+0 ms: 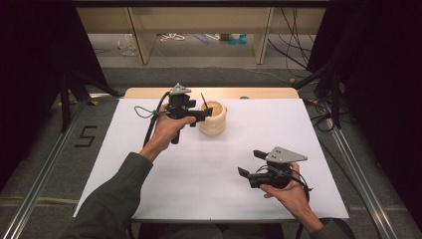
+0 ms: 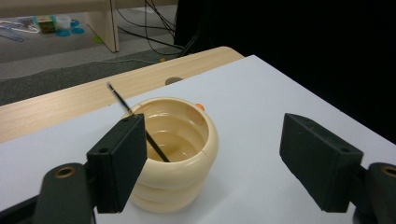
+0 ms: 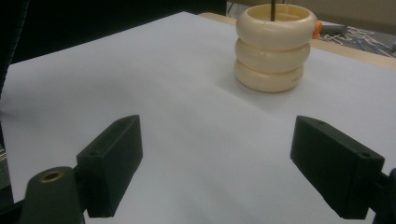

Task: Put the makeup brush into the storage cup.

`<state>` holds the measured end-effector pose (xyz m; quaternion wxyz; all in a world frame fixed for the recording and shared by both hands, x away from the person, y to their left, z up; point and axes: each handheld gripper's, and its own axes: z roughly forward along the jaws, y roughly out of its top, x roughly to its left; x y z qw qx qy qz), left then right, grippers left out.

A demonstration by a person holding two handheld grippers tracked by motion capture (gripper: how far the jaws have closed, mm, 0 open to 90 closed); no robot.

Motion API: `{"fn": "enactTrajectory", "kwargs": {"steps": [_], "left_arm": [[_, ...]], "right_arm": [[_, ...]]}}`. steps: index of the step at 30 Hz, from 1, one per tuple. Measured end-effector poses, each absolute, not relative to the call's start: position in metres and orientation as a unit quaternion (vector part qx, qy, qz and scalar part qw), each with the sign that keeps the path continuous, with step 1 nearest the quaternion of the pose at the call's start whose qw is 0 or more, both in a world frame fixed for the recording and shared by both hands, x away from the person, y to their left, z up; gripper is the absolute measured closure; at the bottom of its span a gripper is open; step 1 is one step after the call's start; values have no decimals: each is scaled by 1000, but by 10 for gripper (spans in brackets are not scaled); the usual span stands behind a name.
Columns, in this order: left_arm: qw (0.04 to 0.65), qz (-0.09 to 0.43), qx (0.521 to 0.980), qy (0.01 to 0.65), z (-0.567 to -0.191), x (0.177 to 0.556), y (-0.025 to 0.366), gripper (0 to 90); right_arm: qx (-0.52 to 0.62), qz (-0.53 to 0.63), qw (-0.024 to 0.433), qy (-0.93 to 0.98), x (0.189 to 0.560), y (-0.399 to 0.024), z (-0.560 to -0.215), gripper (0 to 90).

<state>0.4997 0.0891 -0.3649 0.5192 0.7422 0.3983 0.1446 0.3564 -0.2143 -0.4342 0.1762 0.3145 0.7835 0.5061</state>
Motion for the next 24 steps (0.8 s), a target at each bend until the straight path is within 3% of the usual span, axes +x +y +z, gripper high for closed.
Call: {"fn": "enactTrajectory", "kwargs": {"steps": [24], "left_arm": [[543,144,736,378,-375,464,96,209]], "right_arm": [[314,514,180,777,357,-214,-435,177]]}}
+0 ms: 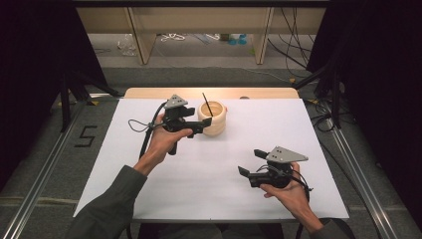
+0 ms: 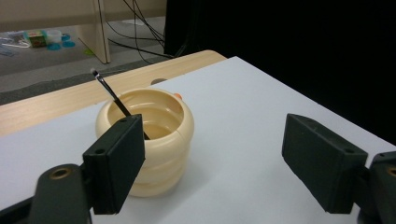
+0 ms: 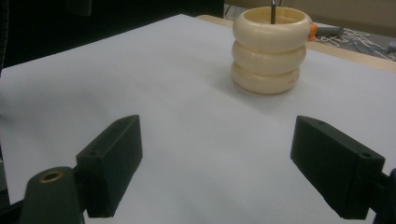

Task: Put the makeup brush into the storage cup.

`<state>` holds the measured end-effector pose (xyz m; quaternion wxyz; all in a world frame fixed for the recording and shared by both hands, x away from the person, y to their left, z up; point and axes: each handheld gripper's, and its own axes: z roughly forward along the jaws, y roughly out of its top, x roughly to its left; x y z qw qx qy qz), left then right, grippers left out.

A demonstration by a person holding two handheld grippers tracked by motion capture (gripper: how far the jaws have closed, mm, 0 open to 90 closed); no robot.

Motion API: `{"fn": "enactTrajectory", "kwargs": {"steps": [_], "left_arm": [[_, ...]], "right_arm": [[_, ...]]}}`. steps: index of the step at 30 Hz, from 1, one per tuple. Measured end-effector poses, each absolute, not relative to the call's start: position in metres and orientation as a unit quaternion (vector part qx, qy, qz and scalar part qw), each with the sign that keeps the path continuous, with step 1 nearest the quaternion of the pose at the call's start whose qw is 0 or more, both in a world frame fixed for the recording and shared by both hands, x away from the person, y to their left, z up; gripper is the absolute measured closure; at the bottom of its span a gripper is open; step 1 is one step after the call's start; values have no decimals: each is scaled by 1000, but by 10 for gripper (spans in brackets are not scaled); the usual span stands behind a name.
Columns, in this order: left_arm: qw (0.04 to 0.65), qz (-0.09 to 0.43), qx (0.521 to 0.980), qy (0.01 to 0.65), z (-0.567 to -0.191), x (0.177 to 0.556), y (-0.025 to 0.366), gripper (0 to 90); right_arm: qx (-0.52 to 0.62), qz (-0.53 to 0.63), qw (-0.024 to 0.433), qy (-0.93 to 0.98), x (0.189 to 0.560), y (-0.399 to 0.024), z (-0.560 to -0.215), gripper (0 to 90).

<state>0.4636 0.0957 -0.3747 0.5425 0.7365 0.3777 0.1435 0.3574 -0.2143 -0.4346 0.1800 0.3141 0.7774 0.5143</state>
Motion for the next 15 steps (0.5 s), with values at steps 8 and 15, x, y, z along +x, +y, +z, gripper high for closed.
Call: {"fn": "enactTrajectory", "kwargs": {"steps": [8,15], "left_arm": [[539,146,743,370,-385,456,93,210],[543,143,744,363,-387,450,94,209]], "right_arm": [[317,514,174,778,357,-213,-434,177],[316,513,175,778,356,-214,-434,178]]}}
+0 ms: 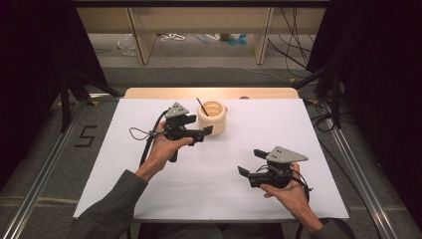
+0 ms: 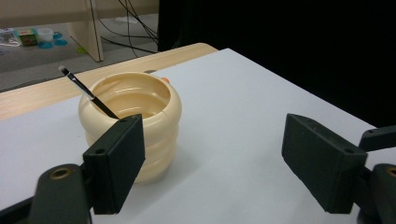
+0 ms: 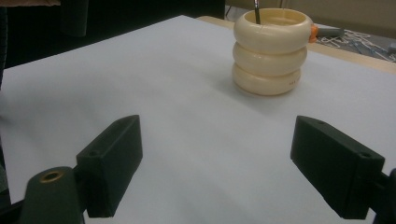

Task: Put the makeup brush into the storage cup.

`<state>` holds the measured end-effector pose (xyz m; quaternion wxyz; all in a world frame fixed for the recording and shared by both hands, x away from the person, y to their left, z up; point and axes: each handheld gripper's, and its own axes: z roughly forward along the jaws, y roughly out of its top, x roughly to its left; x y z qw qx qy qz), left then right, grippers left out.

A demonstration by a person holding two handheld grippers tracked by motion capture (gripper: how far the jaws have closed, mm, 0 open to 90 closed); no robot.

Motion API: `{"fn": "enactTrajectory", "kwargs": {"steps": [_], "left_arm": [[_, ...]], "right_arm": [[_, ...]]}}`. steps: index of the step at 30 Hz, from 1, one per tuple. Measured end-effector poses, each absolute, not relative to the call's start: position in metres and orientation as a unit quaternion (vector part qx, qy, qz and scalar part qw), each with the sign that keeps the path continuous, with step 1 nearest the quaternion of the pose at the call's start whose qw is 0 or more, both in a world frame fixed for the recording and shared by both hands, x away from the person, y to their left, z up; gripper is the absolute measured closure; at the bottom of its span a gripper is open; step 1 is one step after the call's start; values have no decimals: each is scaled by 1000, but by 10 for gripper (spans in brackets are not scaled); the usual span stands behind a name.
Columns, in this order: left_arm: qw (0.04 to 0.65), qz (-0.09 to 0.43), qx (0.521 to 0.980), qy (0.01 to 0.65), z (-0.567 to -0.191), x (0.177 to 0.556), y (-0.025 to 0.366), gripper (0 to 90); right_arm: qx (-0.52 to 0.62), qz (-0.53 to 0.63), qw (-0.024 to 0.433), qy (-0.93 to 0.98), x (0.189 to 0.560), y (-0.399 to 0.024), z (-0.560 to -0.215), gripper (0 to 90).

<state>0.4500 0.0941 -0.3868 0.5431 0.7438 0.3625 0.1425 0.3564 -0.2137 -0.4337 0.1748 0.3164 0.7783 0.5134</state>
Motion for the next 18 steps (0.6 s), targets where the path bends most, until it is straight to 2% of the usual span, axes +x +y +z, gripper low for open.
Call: {"fn": "enactTrajectory", "kwargs": {"steps": [7,18], "left_arm": [[542,154,748,350,-386,438,98,207],[545,140,749,349,-394,431,102,202]], "right_arm": [[318,515,175,777,356,-214,-434,177],[320,518,178,773,356,-213,-433,178]]}}
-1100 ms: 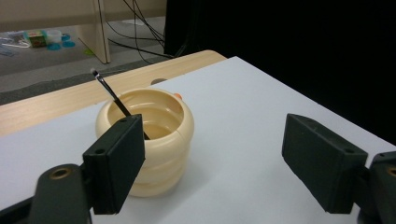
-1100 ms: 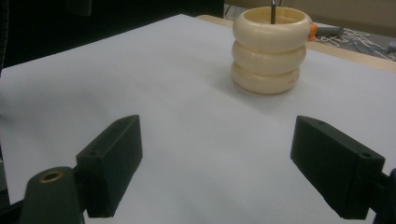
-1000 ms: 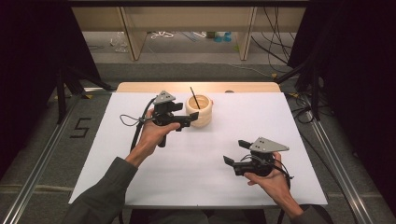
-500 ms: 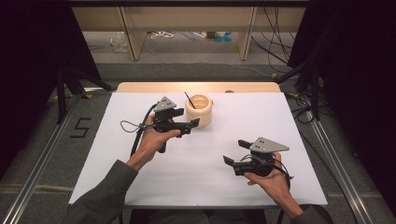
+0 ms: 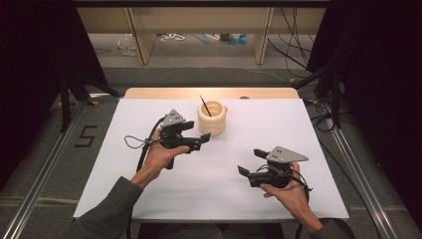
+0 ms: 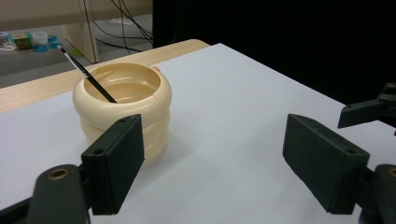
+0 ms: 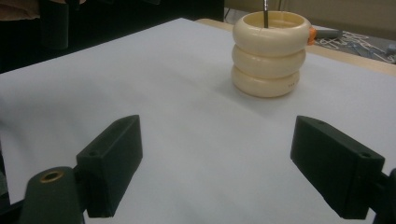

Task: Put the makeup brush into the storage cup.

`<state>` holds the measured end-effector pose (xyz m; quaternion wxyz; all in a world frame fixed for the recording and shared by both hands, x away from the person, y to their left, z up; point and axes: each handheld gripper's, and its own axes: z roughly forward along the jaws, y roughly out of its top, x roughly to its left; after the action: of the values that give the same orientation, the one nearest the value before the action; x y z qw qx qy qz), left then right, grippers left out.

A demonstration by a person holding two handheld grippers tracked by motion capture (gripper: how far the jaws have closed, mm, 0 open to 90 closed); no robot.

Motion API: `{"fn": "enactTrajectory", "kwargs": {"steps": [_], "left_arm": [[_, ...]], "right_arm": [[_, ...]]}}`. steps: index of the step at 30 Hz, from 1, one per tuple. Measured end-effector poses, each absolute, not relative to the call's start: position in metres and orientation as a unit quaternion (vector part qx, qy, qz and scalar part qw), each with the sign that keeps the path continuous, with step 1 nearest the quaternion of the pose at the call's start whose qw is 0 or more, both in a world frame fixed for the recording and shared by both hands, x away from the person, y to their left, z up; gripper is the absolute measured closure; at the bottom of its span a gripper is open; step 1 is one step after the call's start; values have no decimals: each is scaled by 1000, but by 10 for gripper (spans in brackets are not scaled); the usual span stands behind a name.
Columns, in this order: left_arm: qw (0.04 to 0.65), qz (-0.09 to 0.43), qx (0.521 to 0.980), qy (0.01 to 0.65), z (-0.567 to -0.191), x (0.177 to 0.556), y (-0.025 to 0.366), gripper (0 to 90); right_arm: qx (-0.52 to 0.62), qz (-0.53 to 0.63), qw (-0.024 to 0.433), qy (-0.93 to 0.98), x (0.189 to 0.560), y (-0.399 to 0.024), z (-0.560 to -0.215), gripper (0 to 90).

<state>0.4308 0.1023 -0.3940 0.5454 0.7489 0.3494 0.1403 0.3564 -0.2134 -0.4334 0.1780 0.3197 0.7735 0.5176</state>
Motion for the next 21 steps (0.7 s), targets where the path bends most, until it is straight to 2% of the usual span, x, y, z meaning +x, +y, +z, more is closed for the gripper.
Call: {"fn": "enactTrajectory", "kwargs": {"steps": [21], "left_arm": [[549,139,750,341,-402,410,112,163]], "right_arm": [[321,524,180,768,356,-214,-432,173]]}}
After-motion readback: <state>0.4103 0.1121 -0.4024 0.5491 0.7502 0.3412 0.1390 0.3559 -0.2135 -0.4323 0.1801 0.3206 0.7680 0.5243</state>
